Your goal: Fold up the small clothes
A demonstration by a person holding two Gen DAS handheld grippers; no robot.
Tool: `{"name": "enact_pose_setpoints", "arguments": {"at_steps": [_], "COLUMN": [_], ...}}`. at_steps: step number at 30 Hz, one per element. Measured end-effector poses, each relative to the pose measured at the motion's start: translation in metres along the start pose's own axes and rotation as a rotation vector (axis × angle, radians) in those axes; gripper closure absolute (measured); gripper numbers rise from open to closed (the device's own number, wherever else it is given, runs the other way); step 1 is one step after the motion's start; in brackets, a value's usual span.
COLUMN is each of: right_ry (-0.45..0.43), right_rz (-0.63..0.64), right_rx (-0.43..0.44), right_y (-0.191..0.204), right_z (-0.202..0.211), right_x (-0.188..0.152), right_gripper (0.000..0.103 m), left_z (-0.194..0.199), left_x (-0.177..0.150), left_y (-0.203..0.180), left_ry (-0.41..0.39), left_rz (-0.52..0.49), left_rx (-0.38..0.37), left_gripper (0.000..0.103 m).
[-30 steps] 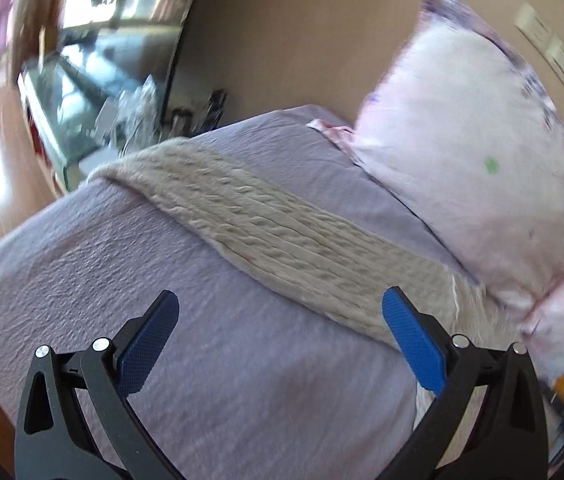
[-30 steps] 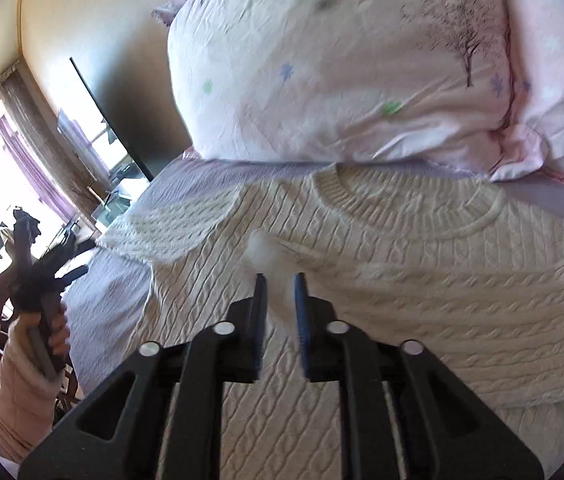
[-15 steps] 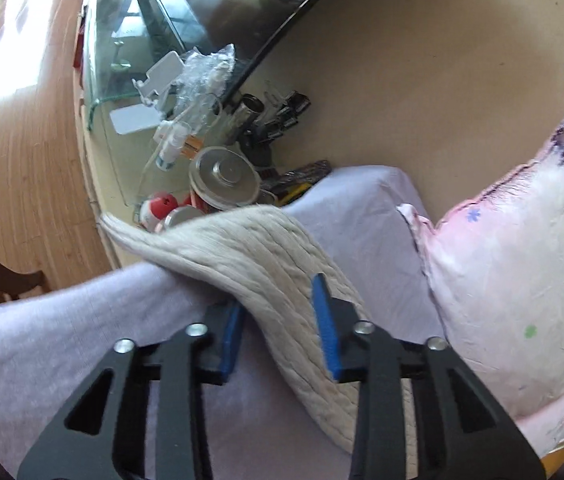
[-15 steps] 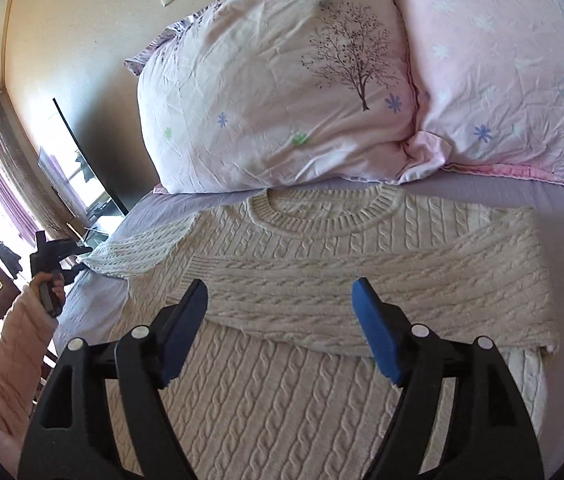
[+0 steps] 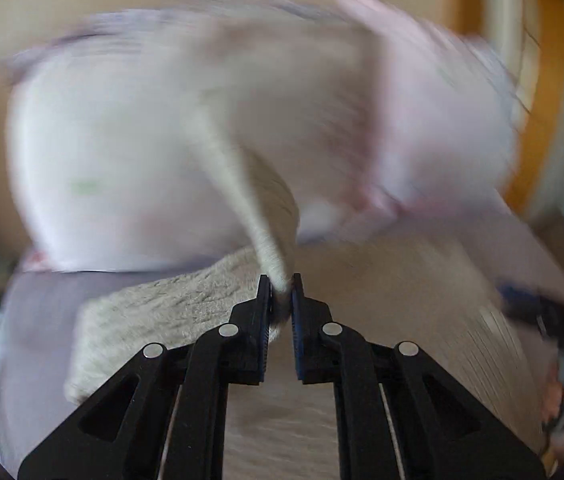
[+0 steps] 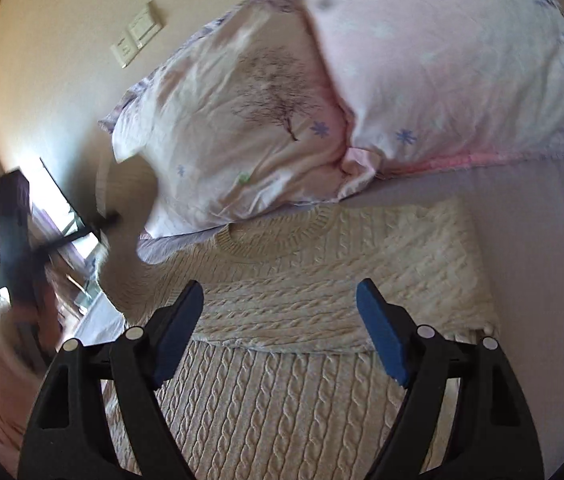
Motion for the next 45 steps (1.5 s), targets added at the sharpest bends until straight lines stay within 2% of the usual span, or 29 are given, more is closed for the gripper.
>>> {"name": "enact_pose_setpoints", "arguments": {"at_steps": [2,3,5,7,8,9,11,13,16,17,18,19,21,22,23,25,26,27,29,30,32,34,36,37,38,39,42,44,45], "right_ry": [0.015,0.024,0.044,0.054,0.058,0.062,0.084,0.112,0.228,0.236,0.218,0.196,0.093,0.039,0.022,0.09,0.124,0.142,0.117,0.097,0.127,0.173,0.214,0.229,0.252,0.24,0.277,0.299,0.291], "right_rz": [-0.054,-0.077,-0.132,-0.162,-0.18,-0.194,-0.217,-0.226,-0.235,-0.218,-0.172,-0.168,-0.168,-0.16,-0.15,-0.132,-0.15,-0.183,-0.19,-0.169,-0.16,-0.182,-0.231,-0.25,-0.268,-0.263,-0.263,-0.273,-0.272], "right_rx": [-0.001,-0.001,0.016,0.006,-0.01,-0.017,-0.031,-0.056,-0.068,-0.075,-0.083,-0.08,-0.082,-0.13,-0.185,-0.267,-0.286,-0.301,-0.253,-0.243,-0.271,-0.27,-0.251,-0.229,-0.198,-0.175,-0.013,0.092,0.116], "right_y": [-0.015,-0.021,-0.036,-0.048,-0.054,-0.059,-0.065,-0.07,-0.073,-0.071,-0.065,-0.063,-0.062,-0.066,-0.072,-0.085,-0.09,-0.094,-0.091,-0.086,-0.084,-0.086,-0.089,-0.088,-0.085,-0.079,-0.05,-0.035,-0.031], "right_z": [0.001,0.001,0.005,0.005,0.003,0.0,-0.012,-0.028,-0.061,-0.066,-0.068,-0.066,-0.052,-0.043,-0.04,-0.047,-0.046,-0.038,-0.017,0.002,0.026,0.044,0.059,0.066,0.072,0.079,0.095,0.104,0.108], "right_x": [-0.004,-0.006,-0.01,-0.011,-0.01,-0.01,-0.007,-0.006,-0.017,-0.018,-0.012,-0.007,0.014,0.025,0.03,0.027,0.02,0.013,0.007,-0.001,-0.02,-0.048,-0.078,-0.092,-0.108,-0.116,-0.155,-0.177,-0.182], "right_gripper": [0.024,0.024,0.024,0.026,0.033,0.044,0.049,0.049,0.05,0.079,0.098,0.098,0.098,0.098,0.098,0.093,0.085,0.063,0.038,0.038,0.039,0.046,0.06,0.064,0.068,0.077,0.092,0.094,0.095], "left_z": [-0.028,-0.034,-0.025,-0.007,0.004,0.016,0.033,0.048,0.053,0.051,0.052,0.055,0.064,0.066,0.067,0.069,0.07,0.071,0.074,0.076,0.08,0.082,0.086,0.089,0.092,0.096,0.109,0.118,0.123], "left_x": [-0.04,-0.063,-0.078,-0.08,-0.081,-0.081,-0.086,-0.099,-0.119,-0.127,-0.132,-0.137,-0.147,-0.153,-0.156,-0.168,-0.173,-0.179,-0.188,-0.193,-0.205,-0.218,-0.227,-0.231,-0.233,-0.237,-0.251,-0.26,-0.265], "left_y": [-0.061,-0.081,-0.08,-0.055,-0.044,-0.025,0.005,0.034,0.069,0.083,0.089,0.097,0.109,0.113,0.115,0.118,0.118,0.117,0.116,0.115,0.113,0.109,0.103,0.098,0.093,0.088,0.073,0.068,0.066], "left_ry": [0.111,0.146,0.124,0.096,0.076,0.052,0.019,0.022,0.065,0.085,0.093,0.097,0.097,0.1,0.103,0.114,0.123,0.13,0.136,0.141,0.152,0.163,0.159,0.154,0.147,0.144,0.134,0.131,0.133], "left_rz": [-0.147,-0.218,-0.229,-0.164,-0.12,-0.07,-0.018,0.03,0.117,0.153,0.172,0.189,0.227,0.248,0.257,0.285,0.297,0.307,0.318,0.323,0.333,0.348,0.356,0.353,0.351,0.354,0.355,0.367,0.381], "left_rx": [-0.051,-0.047,-0.036,-0.038,-0.033,-0.015,0.045,0.111,0.155,0.168,0.176,0.184,0.19,0.184,0.18,0.156,0.14,0.124,0.107,0.1,0.082,0.053,0.027,0.015,0.002,-0.019,-0.061,-0.079,-0.097], "left_gripper": [0.093,0.093,0.093,0.091,0.082,0.068,0.051,0.048,0.042,0.042,0.042,0.042,0.042,0.041,0.04,0.04,0.04,0.04,0.04,0.04,0.04,0.04,0.041,0.041,0.045,0.048,0.06,0.066,0.071]}}
Point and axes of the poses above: each gripper's, at about its wrist camera, not at the fingertips, and z roughly against the way its jaws point, y to its left, x to its top, the point moved 7 cm from there along -z, roughly the way its jaws point, and after that the axes turned 4 degrees about z, right-handed, at the moved point
